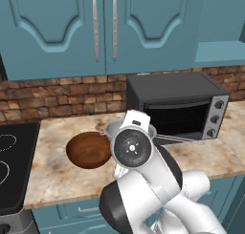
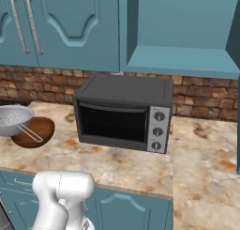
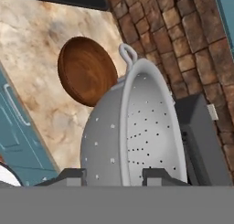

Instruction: Open the cabinet and setup a tea strainer by placing it in the bowl upright.

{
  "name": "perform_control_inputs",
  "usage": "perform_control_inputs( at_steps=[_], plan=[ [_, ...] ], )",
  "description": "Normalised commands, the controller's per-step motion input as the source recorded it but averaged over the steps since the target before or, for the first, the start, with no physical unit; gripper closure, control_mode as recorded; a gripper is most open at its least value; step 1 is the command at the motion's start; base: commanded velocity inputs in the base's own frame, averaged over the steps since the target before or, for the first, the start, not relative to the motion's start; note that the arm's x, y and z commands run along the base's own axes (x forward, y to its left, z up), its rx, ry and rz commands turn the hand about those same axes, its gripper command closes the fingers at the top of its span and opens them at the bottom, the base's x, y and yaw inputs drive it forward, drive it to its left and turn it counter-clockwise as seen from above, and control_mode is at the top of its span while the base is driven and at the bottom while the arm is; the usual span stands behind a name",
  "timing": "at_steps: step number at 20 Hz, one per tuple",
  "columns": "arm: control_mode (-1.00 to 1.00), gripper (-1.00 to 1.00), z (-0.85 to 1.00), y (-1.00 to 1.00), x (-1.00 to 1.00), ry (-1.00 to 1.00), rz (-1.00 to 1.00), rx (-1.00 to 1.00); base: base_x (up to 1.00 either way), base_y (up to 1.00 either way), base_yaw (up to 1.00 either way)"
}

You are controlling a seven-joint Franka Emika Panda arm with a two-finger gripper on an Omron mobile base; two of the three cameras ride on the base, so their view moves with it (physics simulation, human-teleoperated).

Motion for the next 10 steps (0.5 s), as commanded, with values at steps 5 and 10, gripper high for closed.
perform_control_inputs(
  at_steps=[5,10],
  plan=[
    [-1.0,1.0,-0.36,0.44,0.64,0.0,0.0,0.0,0.0,0.0,0.0],
    [-1.0,1.0,-0.44,0.42,0.57,0.0,0.0,0.0,0.0,0.0,0.0]
  ],
)
